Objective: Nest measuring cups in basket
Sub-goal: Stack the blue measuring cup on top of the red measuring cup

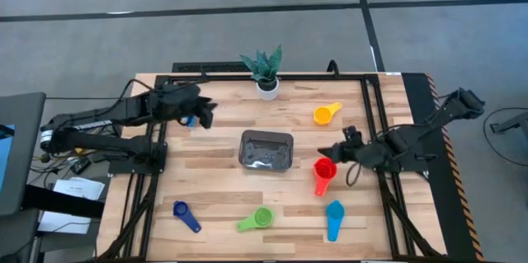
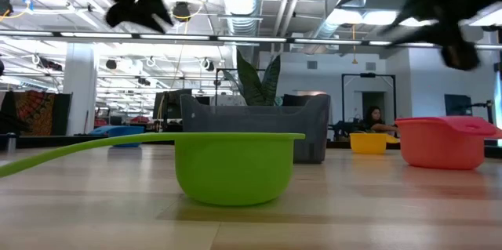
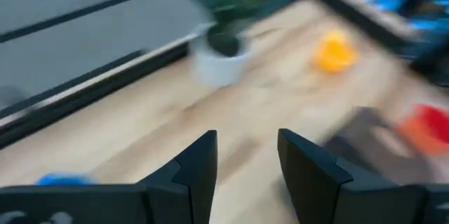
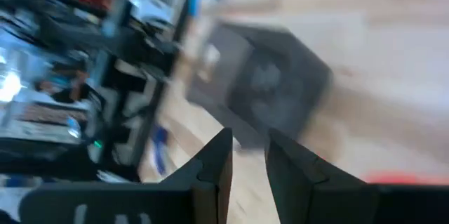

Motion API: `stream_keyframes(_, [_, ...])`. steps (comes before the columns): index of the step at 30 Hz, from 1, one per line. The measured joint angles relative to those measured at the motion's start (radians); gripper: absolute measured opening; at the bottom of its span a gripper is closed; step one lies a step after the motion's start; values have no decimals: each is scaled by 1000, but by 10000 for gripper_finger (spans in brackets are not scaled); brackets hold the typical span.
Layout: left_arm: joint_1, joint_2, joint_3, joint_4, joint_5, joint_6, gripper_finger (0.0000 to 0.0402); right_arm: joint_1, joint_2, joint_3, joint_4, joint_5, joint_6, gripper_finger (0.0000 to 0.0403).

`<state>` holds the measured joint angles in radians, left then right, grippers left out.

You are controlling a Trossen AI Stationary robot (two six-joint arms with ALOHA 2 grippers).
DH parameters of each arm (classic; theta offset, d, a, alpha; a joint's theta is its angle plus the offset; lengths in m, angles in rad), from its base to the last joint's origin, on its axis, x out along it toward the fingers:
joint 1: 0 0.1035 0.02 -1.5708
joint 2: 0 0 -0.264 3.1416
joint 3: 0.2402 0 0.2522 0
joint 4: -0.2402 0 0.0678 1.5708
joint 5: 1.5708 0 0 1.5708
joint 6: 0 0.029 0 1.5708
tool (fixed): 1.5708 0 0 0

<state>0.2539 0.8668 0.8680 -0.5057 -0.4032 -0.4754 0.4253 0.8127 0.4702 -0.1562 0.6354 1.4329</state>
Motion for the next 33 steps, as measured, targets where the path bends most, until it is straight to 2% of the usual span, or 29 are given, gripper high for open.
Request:
stream_keyframes(2, [39,-4,0,-102,-27,-36,139,-50,0,0,107,-1,-104,109])
stream_keyframes(4, [85,-1,0,-169,-12,-59,139,-92,-1,0,211,-3,-214,112])
stream_keyframes(10, [224,29,-17,-220,155,-48,139,-185,-3,0,435,-49,-439,129])
stream_keyframes(16, [328,37,-21,-306,231,-7,139,-268,2,0,457,-195,-455,170])
stream_keyframes(19, [366,37,-22,-345,250,-11,139,-297,12,0,454,-226,-456,200])
stream_keyframes(24, [420,41,-73,-321,241,-81,140,-332,13,0,455,-267,-490,245])
stream_keyframes(33, [449,130,-163,-310,221,-183,174,-377,12,0,446,-288,-526,260])
